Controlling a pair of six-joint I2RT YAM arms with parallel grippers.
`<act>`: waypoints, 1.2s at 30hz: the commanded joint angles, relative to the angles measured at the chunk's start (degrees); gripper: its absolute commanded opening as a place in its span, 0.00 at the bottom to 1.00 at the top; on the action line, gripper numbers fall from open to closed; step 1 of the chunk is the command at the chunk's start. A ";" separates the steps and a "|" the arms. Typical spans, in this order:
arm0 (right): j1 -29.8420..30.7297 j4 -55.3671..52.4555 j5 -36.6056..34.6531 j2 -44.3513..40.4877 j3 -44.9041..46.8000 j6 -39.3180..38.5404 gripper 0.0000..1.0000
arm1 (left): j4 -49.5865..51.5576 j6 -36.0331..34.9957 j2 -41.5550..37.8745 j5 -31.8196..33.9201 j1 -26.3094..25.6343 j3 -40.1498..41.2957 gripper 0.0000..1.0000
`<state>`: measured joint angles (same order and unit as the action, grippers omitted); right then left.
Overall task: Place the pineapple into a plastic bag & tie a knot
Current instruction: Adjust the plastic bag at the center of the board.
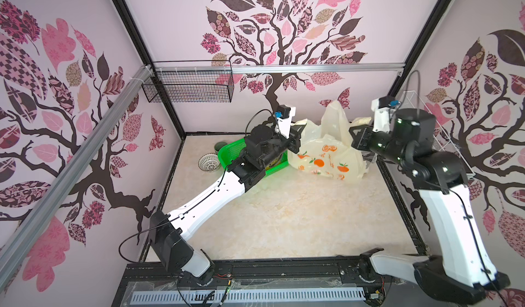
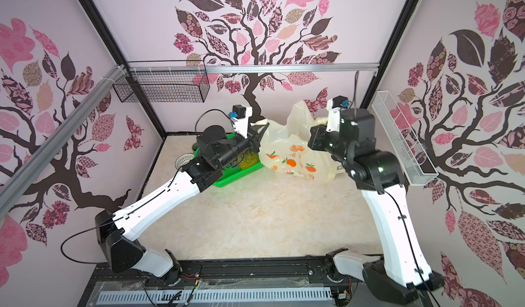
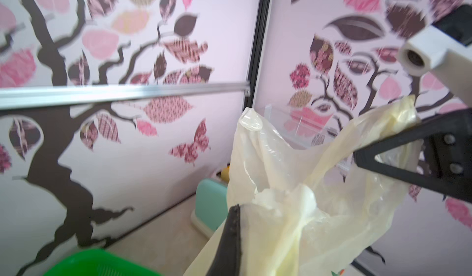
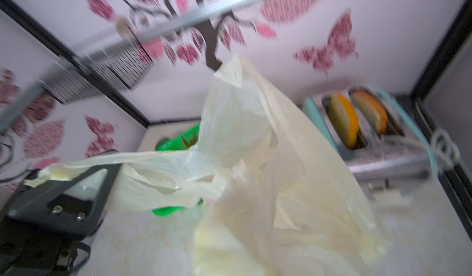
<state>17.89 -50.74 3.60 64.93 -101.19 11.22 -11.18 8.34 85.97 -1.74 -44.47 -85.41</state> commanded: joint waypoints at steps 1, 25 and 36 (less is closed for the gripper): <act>0.28 18.57 7.11 -13.85 17.77 -6.78 0.00 | -7.11 0.29 -5.22 -0.22 -0.52 7.30 0.00; 0.26 -12.97 14.25 -26.06 29.69 6.00 0.00 | 14.41 16.49 -27.55 -3.20 -4.22 32.90 0.12; 0.32 -16.92 11.46 -27.03 30.64 8.90 0.00 | 21.39 30.90 -30.28 3.32 -4.22 35.86 0.00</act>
<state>17.89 -68.27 15.62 37.67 -73.01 18.48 6.33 33.61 55.35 -3.62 -48.69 -50.96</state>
